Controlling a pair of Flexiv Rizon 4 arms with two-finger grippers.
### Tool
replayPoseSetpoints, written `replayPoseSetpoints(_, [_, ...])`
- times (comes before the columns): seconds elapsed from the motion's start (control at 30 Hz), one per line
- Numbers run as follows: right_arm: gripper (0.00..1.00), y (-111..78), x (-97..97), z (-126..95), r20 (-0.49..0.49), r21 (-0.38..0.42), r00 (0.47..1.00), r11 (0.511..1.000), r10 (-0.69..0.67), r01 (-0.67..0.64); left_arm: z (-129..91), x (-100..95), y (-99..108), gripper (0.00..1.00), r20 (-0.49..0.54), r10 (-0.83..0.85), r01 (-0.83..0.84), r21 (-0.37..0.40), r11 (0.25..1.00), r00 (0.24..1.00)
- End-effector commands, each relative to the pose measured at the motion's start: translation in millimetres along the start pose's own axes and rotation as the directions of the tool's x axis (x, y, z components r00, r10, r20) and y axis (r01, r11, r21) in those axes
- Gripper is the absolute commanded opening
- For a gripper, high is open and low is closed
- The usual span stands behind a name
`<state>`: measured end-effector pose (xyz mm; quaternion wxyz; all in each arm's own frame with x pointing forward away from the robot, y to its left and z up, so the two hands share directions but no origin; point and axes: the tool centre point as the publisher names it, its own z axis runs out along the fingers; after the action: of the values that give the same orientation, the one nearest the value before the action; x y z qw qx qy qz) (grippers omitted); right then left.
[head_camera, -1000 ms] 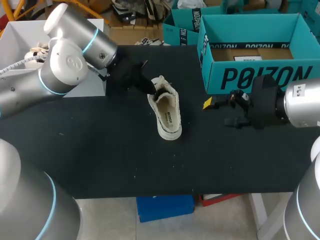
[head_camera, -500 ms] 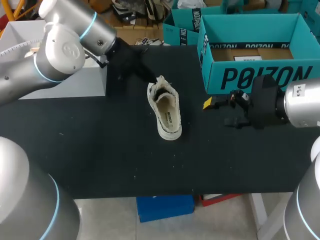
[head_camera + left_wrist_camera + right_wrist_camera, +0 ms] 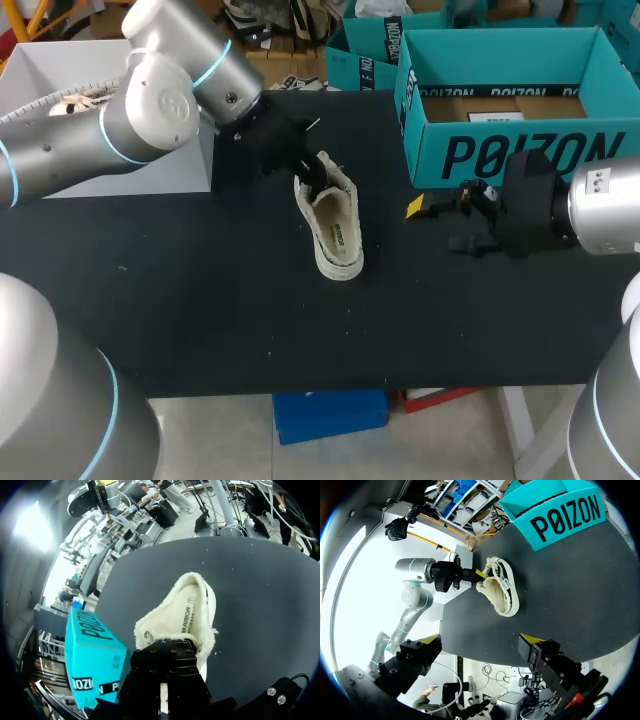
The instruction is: Take the shoe out of the shoebox, open the shoe tongue, remove and reinsert the insole, then place the shoe into the shoebox
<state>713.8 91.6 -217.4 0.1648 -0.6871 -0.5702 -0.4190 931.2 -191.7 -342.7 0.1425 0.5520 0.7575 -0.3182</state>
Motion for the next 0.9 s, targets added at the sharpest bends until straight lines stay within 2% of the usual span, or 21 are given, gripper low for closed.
replayPoseSetpoints(0.03, [1.00, -0.1, 0.5, 1, 0.001, -0.001, 1.000, 1.000, 0.000, 0.000, 11, 9.3, -2, 0.00, -0.006, -0.009, 0.009, 0.016, 1.000, 1.000])
replayPoseSetpoints(0.23, [1.00, -0.1, 0.5, 1, 0.001, -0.001, 1.000, 1.000, 0.000, 0.000, 22, 19.5, -7, 0.00, -0.021, -0.025, 0.026, 0.040, 0.999, 0.999])
replayPoseSetpoints(0.53, [1.00, -0.1, 0.5, 1, 0.001, -0.001, 1.000, 1.000, 0.000, 0.000, -23, 3.6, -9, 0.00, 0.033, -0.001, 0.002, -0.012, 1.000, 0.999])
replayPoseSetpoints(0.67, [1.00, -0.1, 0.5, 1, 0.001, -0.001, 1.000, 1.000, 0.000, 0.000, -46, 1.6, -12, 0.27, 0.049, -0.002, 0.003, -0.021, 1.000, 0.999])
replayPoseSetpoints(0.7, [1.00, -0.1, 0.5, 1, 0.001, -0.001, 1.000, 1.000, 0.000, 0.000, -51, 2.1, -13, 0.45, 0.055, -0.008, 0.010, -0.027, 1.000, 0.998])
replayPoseSetpoints(0.77, [1.00, -0.1, 0.5, 1, 0.001, -0.001, 1.000, 1.000, 0.000, 0.000, -63, 3.1, -14, 0.48, 0.094, -0.029, 0.032, -0.029, 0.999, 0.995])
replayPoseSetpoints(0.8, [1.00, -0.1, 0.5, 1, 0.001, -0.001, 1.000, 1.000, 0.000, 0.000, -68, 3.7, -15, 0.56, 0.110, -0.042, 0.045, -0.026, 0.999, 0.993])
replayPoseSetpoints(0.83, [1.00, -0.1, 0.5, 1, 0.001, -0.001, 1.000, 1.000, 0.000, 0.000, -75, 4.9, -17, 0.92, 0.132, -0.051, 0.056, -0.027, 0.998, 0.990])
replayPoseSetpoints(0.87, [1.00, -0.1, 0.5, 1, 0.001, -0.001, 1.000, 1.000, 0.000, 0.000, -81, 6.1, -19, 1.00, 0.141, -0.060, 0.065, -0.030, 0.997, 0.988])
replayPoseSetpoints(0.9, [1.00, -0.1, 0.5, 1, 0.001, -0.001, 1.000, 1.000, 0.000, 0.000, -86, 7.9, -21, 1.00, 0.149, -0.072, 0.078, -0.038, 0.996, 0.986])
